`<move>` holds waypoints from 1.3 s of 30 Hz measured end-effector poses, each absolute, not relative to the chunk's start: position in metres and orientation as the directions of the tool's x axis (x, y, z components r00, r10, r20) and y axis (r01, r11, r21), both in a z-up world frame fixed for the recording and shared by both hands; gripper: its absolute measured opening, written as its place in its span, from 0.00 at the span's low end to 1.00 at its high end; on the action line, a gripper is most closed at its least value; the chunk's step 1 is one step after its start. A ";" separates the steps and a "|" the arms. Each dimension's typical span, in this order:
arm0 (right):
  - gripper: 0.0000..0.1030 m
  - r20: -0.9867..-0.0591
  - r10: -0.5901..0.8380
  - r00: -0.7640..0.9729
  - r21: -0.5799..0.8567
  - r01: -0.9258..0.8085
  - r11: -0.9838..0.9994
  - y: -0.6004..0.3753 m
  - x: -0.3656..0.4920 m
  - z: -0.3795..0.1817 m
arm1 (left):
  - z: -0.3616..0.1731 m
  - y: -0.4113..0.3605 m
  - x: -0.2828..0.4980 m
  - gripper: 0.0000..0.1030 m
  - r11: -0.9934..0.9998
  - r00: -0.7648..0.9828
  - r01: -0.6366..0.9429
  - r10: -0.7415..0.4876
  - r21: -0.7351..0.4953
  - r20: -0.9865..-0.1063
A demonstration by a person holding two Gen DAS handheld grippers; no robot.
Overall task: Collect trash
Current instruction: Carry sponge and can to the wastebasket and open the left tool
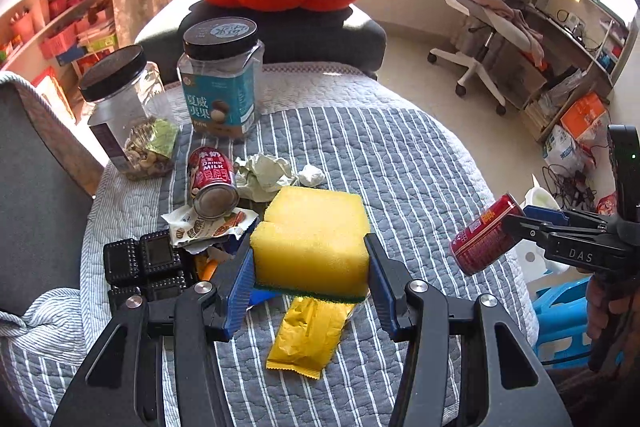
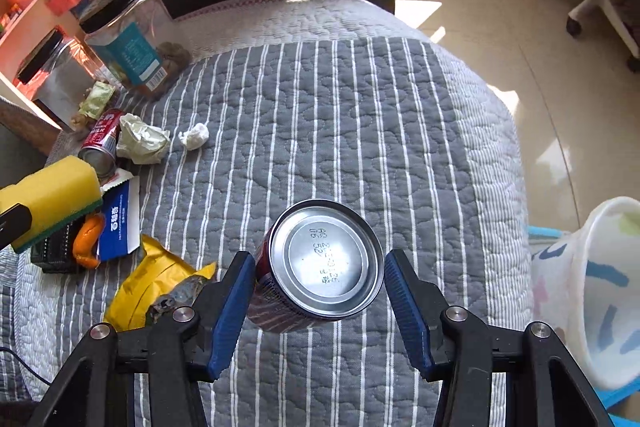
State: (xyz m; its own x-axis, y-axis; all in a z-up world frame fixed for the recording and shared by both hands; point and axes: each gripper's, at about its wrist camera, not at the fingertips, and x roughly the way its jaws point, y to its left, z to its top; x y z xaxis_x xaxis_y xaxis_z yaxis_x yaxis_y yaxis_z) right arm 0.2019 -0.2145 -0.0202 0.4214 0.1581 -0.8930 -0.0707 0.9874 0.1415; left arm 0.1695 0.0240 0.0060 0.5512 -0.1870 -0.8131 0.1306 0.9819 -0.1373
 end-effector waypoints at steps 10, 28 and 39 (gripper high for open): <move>0.57 -0.882 0.089 0.464 0.147 0.090 0.985 -0.305 0.180 -0.007 | 0.005 -0.043 0.176 0.53 0.963 0.539 0.226 -0.250 -0.147 -0.804; 0.57 -0.871 -0.106 0.479 0.122 0.421 0.899 -0.479 0.106 0.001 | -0.008 -0.235 0.172 0.53 0.842 0.431 0.486 -0.464 -0.233 -0.774; 0.57 -0.879 -0.127 0.460 0.119 0.468 0.875 -0.514 0.085 -0.006 | -0.032 -0.333 0.156 0.53 0.723 0.371 0.660 -0.551 -0.205 -0.748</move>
